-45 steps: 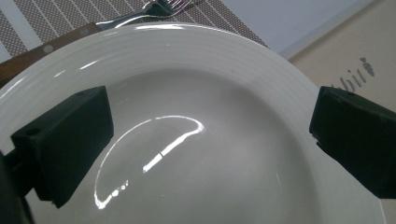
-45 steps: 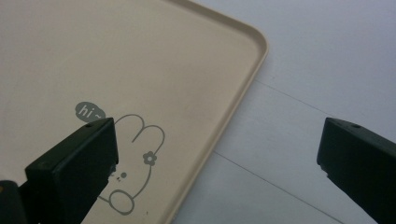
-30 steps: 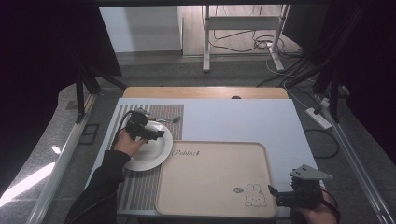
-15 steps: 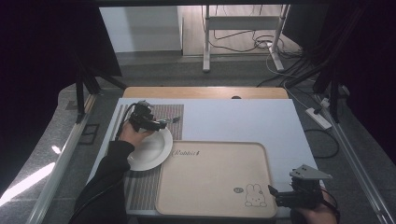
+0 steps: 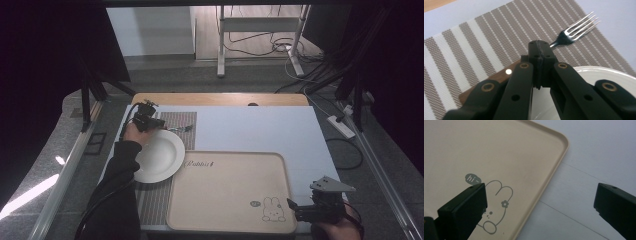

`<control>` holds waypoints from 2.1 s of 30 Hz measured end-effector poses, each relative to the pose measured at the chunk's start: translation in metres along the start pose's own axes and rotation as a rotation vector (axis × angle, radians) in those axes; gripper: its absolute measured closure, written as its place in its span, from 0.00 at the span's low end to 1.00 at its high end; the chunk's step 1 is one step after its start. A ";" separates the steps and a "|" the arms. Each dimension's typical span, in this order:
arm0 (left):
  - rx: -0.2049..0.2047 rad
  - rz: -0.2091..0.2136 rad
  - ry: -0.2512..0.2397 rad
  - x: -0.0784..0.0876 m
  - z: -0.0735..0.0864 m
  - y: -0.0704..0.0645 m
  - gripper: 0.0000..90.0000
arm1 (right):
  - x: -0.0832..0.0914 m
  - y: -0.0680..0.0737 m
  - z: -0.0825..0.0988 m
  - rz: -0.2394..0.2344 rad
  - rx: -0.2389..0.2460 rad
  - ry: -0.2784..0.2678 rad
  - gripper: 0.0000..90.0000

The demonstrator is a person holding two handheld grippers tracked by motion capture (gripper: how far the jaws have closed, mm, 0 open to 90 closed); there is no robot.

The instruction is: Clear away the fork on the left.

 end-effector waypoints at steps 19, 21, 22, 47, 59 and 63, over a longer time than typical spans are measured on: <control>0.058 -0.132 0.152 -0.011 0.030 0.053 0.99 | 0.000 0.000 0.000 -0.004 -0.001 0.003 0.00; 0.071 -0.103 0.145 -0.010 0.034 0.052 0.99 | 0.000 0.000 0.000 -0.004 0.001 0.005 0.00; 0.070 -0.091 0.142 -0.009 0.035 0.051 0.99 | 0.000 0.000 0.000 -0.004 0.001 0.005 0.00; 0.017 -0.051 0.105 -0.004 0.015 0.033 0.62 | -0.002 0.002 0.001 -0.011 0.014 0.016 0.00; -0.033 0.005 0.128 -0.033 -0.007 0.001 0.05 | -0.002 0.002 0.001 -0.014 0.020 0.016 0.00; -0.044 0.001 0.184 -0.044 -0.006 -0.002 0.05 | -0.002 0.002 0.001 -0.014 0.020 0.014 0.00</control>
Point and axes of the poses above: each handheld gripper's, and its own axes: x roughly backward along the jaws, z roughly out of its underside, y roughly to its left, the point moved 9 cm from there along -x, roughly forward along the jaws, and after that the axes turned 4 degrees about -x, right-handed, at the moved point
